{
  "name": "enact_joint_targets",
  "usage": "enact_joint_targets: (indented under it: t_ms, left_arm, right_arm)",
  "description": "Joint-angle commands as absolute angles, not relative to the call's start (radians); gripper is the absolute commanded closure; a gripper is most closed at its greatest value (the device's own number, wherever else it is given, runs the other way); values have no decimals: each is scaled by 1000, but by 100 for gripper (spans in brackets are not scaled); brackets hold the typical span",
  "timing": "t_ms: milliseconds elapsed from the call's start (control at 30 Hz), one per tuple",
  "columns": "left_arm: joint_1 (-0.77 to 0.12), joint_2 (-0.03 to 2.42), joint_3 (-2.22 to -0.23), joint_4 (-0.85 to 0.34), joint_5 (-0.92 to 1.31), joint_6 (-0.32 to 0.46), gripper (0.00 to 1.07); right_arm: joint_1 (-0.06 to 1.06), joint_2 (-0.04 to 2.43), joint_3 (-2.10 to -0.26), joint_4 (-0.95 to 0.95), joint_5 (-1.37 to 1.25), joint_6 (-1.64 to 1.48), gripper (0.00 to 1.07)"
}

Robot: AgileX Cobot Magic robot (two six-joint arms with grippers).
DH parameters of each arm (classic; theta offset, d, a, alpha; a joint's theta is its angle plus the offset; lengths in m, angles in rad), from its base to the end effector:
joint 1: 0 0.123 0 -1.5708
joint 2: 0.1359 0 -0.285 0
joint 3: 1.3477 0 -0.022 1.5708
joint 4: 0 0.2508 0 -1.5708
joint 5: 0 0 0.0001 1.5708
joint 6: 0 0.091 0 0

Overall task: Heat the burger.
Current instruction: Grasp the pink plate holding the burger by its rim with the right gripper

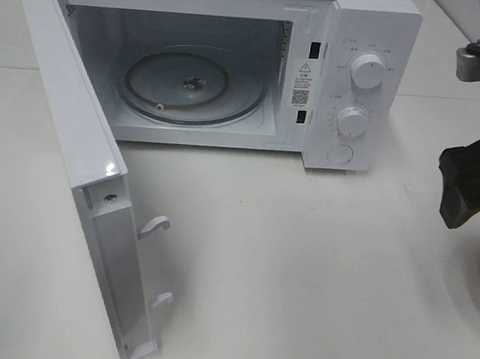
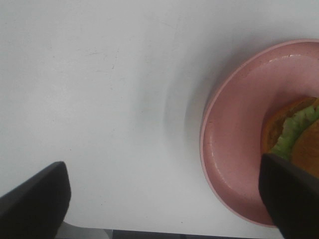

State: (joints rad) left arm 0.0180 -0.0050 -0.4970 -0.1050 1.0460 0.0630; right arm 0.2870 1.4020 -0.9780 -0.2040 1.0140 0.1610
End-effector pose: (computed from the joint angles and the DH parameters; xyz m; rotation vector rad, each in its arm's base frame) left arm -0.0047 -0.0083 0.2780 0.0496 2.0234 -0.0741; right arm 0.2489 0.0571 0.2584 -0.3090 2.8643 -0.1900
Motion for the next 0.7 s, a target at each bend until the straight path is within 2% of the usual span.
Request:
enact_joint_targets:
  t_ms: [33,233,500,700]
  left_arm:
    - [18,-31,-495,-106,1037,62,19]
    - [18,-31,-495,-106,1037,62,19]
    - [18,-31,-495,-106,1037,62,19]
    - [18,-31,-495,-106,1037,62,19]
  right_arm:
    - [261,1395,-983,-207,1017,145,8]
    - [210,1395,-983,-207,1018,145,9]
    - [74,1395,-906,-206,971,142,12]
    - [48,1395,-855,-191,903,142,14]
